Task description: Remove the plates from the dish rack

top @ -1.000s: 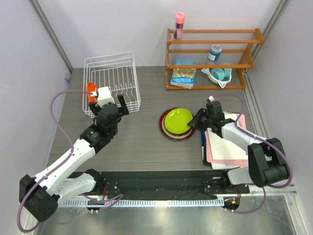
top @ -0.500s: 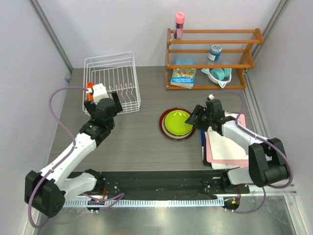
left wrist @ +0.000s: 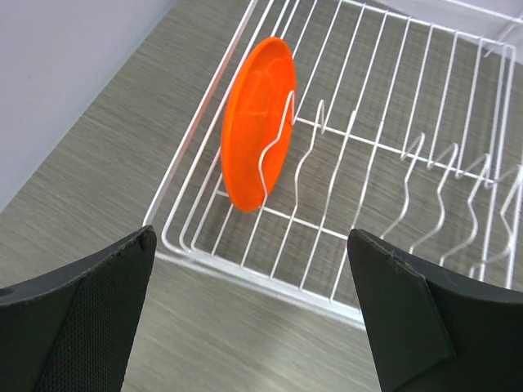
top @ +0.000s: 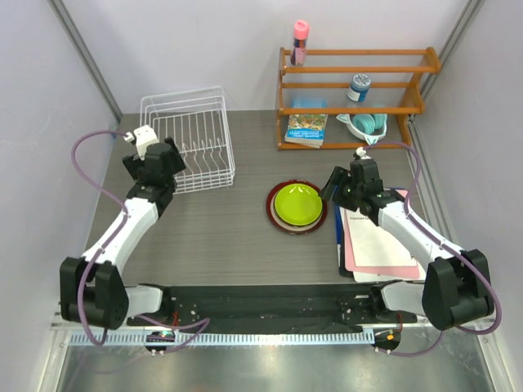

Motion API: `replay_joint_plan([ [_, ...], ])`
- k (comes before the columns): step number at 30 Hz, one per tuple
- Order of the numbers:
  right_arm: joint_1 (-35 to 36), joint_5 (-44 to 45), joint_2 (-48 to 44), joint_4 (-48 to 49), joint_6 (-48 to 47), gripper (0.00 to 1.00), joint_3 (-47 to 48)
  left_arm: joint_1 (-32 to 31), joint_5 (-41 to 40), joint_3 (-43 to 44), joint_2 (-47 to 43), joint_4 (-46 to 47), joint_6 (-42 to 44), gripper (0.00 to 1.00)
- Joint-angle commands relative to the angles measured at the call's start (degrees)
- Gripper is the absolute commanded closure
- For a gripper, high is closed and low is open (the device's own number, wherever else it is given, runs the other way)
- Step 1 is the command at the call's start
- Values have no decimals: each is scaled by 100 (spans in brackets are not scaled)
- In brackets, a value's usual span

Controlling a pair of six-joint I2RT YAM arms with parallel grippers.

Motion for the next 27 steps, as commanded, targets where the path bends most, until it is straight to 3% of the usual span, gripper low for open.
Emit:
replay_joint_plan([
  [1, -13, -2, 54, 132, -216, 33, 126, 399, 467, 619, 776, 559, 124, 1],
  [11, -13, -258, 783, 467, -322, 33, 328, 830, 705, 1491, 2140, 787, 151, 4],
  [20, -22, -389, 1241, 607, -401, 34, 407, 1059, 889, 1500, 2528, 1068, 80, 13],
  [23, -31, -381, 1320, 634, -401, 35, 398, 1059, 916, 1474, 2581, 1112, 80, 21],
  [27, -31, -398, 1425, 669, -392, 36, 416, 1059, 934, 1439, 2546, 1077, 19, 40],
])
